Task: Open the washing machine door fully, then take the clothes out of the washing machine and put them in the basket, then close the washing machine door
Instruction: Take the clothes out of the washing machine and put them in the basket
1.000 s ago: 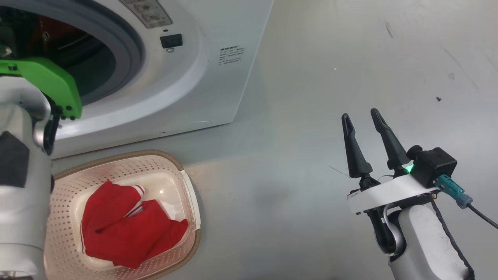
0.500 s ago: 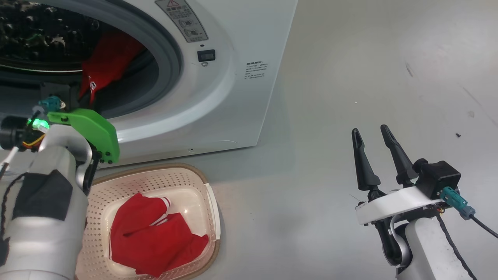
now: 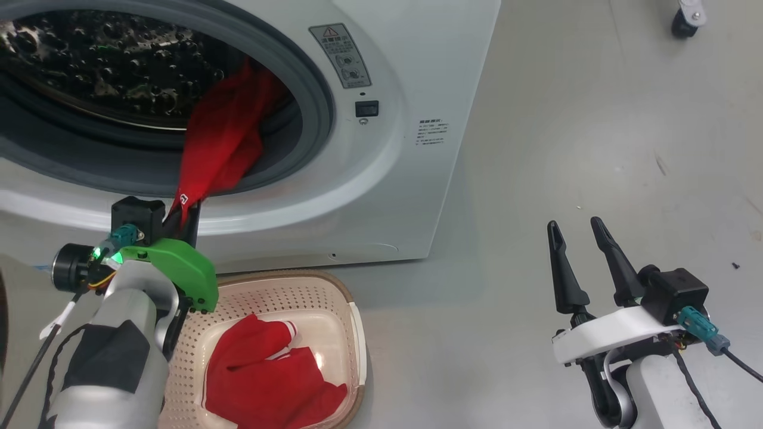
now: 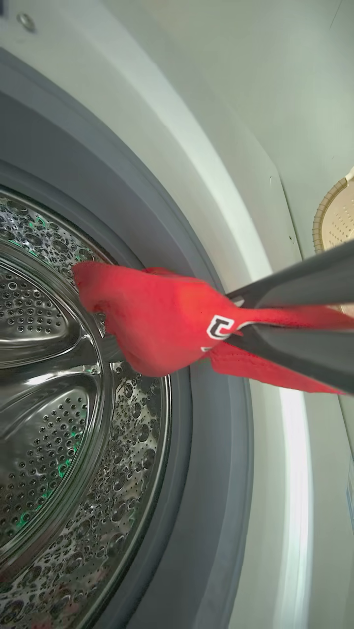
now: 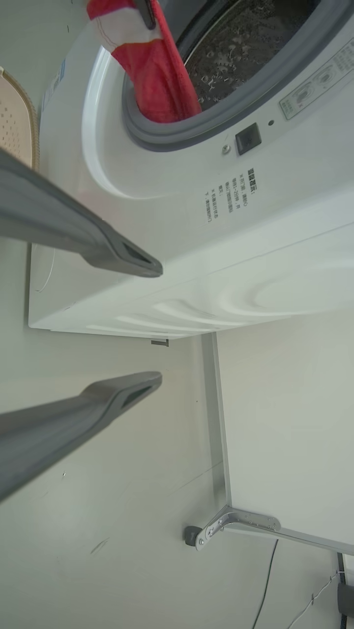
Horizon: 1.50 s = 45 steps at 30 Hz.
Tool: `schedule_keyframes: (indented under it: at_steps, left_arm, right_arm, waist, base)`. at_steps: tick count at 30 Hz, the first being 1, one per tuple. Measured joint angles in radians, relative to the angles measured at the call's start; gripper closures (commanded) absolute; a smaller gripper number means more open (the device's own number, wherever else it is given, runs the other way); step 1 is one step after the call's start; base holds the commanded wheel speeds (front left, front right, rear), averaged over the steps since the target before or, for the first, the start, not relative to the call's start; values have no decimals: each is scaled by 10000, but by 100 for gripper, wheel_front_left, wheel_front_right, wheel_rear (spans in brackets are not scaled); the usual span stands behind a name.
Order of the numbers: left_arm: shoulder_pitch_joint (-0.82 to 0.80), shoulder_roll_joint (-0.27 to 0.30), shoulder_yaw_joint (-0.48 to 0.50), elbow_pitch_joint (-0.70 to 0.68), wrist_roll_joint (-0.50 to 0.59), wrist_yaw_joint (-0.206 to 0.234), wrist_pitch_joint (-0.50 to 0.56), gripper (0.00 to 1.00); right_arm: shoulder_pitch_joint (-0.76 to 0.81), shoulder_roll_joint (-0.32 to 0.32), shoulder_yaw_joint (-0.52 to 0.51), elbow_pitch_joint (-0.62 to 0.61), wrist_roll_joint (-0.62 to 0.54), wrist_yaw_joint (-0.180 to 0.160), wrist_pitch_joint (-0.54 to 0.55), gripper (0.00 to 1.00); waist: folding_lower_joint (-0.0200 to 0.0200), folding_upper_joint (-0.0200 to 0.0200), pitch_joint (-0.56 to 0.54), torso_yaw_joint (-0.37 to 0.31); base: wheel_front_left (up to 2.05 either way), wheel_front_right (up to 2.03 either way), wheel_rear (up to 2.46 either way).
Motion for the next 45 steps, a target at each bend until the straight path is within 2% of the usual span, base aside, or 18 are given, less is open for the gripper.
schedule_keyframes:
  at_steps: [16, 25, 28, 35, 36, 37, 38, 40, 45]
  left_arm:
    - [1338, -35, -17, -1024, -35, 2, -853, 100]
    - [2084, -215, -4, -2213, 146, 238, -936, 100]
    - [2314, -221, 65, -2892, 211, 384, -934, 100]
    - [2377, -203, 466, -5651, 587, 495, -932, 100]
    - [2381, -205, 502, -5981, 646, 537, -934, 91]
    - [2384, -203, 541, -6307, 686, 539, -934, 89]
    - [2395, -199, 560, -6566, 742, 539, -934, 90]
    - [2494, -201, 617, -7041, 844, 541, -938, 100]
    - [3082, -196, 646, -7657, 928, 543, -982, 100]
  right_arm:
    - [449, 2, -303, -65, 10, -10, 0, 0]
    - [679, 8, -347, -203, 12, -13, 0, 0]
    - [735, 12, -351, -209, 12, -13, 0, 0]
    - [746, 13, -430, -324, 12, -100, 0, 0]
    - [748, 13, -430, -328, 12, -100, 0, 0]
    - [751, 15, -428, -330, 12, -100, 0, 0]
    - [755, 15, -422, -336, 12, -100, 0, 0]
    - [775, 13, -382, -345, 12, -98, 0, 0]
    - [792, 25, -291, -359, 12, -98, 0, 0]
  waist:
    - [0, 0, -877, 744]
    - [0, 0, -1201, 1015]
    - [0, 0, -1235, 1114]
    - [0, 0, -1242, 1302]
    - [0, 0, -1245, 1328]
    - [0, 0, -1248, 1354]
    - [0, 0, -1251, 1377]
    - [0, 0, -1258, 1414]
    - [0, 0, -1257, 1432]
  base:
    - [0, 0, 0]
    - [0, 0, 0]
    - [0, 0, 0]
    - [0, 0, 0]
    - [0, 0, 0]
    - [0, 0, 0]
    - [0, 0, 0]
    - [0, 0, 0]
    - [0, 0, 0]
